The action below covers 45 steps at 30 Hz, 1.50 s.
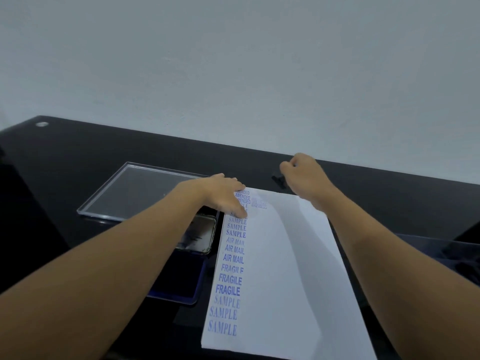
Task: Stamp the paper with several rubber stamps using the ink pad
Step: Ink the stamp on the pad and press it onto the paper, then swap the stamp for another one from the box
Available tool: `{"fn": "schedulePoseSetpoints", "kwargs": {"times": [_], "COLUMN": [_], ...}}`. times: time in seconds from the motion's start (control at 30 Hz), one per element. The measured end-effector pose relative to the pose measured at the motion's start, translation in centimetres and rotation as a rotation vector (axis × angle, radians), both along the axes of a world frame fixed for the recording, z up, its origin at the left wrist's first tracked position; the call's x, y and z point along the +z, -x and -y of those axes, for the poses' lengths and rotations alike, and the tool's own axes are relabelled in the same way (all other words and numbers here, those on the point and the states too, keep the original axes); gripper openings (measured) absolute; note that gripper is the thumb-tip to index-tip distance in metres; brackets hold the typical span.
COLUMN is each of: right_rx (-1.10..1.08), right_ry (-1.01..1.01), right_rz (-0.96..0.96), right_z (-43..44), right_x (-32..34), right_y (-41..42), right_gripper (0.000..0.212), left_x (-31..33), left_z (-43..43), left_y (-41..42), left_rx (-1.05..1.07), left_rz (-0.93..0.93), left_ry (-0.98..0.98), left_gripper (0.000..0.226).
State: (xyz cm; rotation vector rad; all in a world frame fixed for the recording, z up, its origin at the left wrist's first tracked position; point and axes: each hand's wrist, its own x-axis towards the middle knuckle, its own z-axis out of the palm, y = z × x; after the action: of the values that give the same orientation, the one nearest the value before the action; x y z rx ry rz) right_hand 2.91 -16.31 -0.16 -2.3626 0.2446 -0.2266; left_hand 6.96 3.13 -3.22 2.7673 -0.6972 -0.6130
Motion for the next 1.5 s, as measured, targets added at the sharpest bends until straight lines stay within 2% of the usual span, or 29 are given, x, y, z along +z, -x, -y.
{"fn": "schedulePoseSetpoints", "kwargs": {"times": [0.1, 0.2, 0.3, 0.37, 0.67, 0.93, 1.5], "right_rx": [-0.007, 0.01, 0.03, 0.052, 0.136, 0.133, 0.155], "right_ry": [-0.033, -0.054, -0.04, -0.034, 0.1, 0.132, 0.087], "right_rz": [-0.018, -0.024, -0.055, -0.093, -0.23, -0.18, -0.116], "right_z": [1.1, 2.0, 2.4, 2.7, 2.4, 3.4, 2.8], "right_x": [0.2, 0.3, 0.7, 1.1, 3.0, 3.7, 4.2], "right_y": [0.7, 1.5, 2.5, 3.4, 7.9, 11.7, 17.2], "right_gripper": [0.013, 0.011, 0.015, 0.014, 0.018, 0.007, 0.005], "left_x": [-0.6, -1.0, -0.5, 0.3, 2.8, 4.0, 4.2], "left_z": [-0.2, -0.3, -0.7, -1.2, -3.2, -4.0, -5.2], "left_y": [-0.3, 0.2, 1.0, 1.7, 6.3, 10.6, 15.9], "left_rx": [0.015, 0.087, 0.209, 0.269, 0.394, 0.386, 0.38], "left_rz": [-0.003, 0.025, 0.127, 0.2, 0.272, 0.294, 0.3], "left_ry": [0.082, 0.257, 0.447, 0.48, 0.454, 0.44, 0.413], "left_gripper": [0.083, 0.077, 0.064, 0.056, 0.049, 0.048, 0.048]}}
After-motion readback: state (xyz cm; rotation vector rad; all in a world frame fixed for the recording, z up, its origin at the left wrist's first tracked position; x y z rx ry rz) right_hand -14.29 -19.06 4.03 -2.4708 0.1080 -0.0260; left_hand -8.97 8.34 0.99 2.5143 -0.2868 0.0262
